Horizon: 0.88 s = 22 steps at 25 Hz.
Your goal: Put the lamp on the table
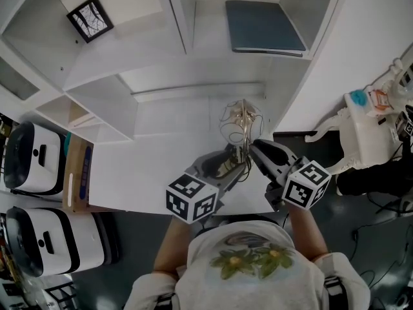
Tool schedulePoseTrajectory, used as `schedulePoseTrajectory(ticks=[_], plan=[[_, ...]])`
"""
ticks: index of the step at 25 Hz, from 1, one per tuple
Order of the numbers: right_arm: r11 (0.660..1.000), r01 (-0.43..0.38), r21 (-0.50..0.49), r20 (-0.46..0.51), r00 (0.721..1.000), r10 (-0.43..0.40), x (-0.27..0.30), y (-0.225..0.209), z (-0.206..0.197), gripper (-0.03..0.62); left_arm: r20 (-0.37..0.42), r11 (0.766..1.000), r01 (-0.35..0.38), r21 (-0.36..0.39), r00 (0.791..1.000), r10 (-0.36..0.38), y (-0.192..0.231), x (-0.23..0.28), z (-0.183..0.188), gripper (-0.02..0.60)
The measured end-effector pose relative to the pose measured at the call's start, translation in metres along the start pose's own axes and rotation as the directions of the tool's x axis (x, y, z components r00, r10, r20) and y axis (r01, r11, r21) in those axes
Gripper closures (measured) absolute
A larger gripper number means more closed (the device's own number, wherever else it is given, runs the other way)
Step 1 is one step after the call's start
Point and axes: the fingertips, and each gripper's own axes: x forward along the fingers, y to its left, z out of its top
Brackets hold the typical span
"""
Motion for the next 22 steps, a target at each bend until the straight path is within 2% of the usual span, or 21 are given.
schedulePoseTrajectory(ticks=[1, 3, 4, 7, 9, 13, 22], plan=[[0.999, 0.037, -0.026, -0.009, 0.999, -0.037, -0.003, -0.002, -0.003, 0.522, 0.004, 1.0, -0.005, 0.01, 1.0, 0.005, -0.001, -0.002, -0.001, 0.386], [0.994, 0.091, -0.058, -0.02, 0.995, -0.093, -0.008, -0.005, -0.01, 0.538, 0.039, 1.0, -0.016, 0.018, 0.999, 0.015, -0.003, -0.006, -0.001, 0.496], [0.992, 0.11, -0.064, -0.021, 0.994, -0.111, -0.011, -0.005, -0.014, 0.544, 0.064, 1.0, -0.009, 0.007, 0.998, 0.009, -0.004, -0.009, -0.001, 0.531], [0.986, 0.147, -0.078, -0.023, 0.989, -0.149, -0.017, -0.002, -0.024, 0.558, 0.107, 0.998, 0.031, -0.056, 0.994, -0.025, -0.008, -0.016, -0.003, 0.541], [0.98, 0.171, -0.102, -0.026, 0.984, -0.174, -0.02, 0.002, -0.03, 0.562, 0.094, 0.997, 0.004, -0.079, 0.996, 0.003, -0.006, -0.016, -0.009, 0.546], [0.969, 0.198, -0.151, -0.037, 0.978, -0.205, -0.024, 0.01, -0.043, 0.563, 0.041, 0.996, -0.064, -0.068, 0.997, 0.067, -0.004, -0.01, -0.025, 0.549], [0.965, 0.208, -0.16, -0.078, 0.972, -0.222, -0.028, 0.02, -0.063, 0.563, 0.05, 0.987, -0.049, -0.155, 0.997, 0.057, -0.012, -0.013, -0.04, 0.549]])
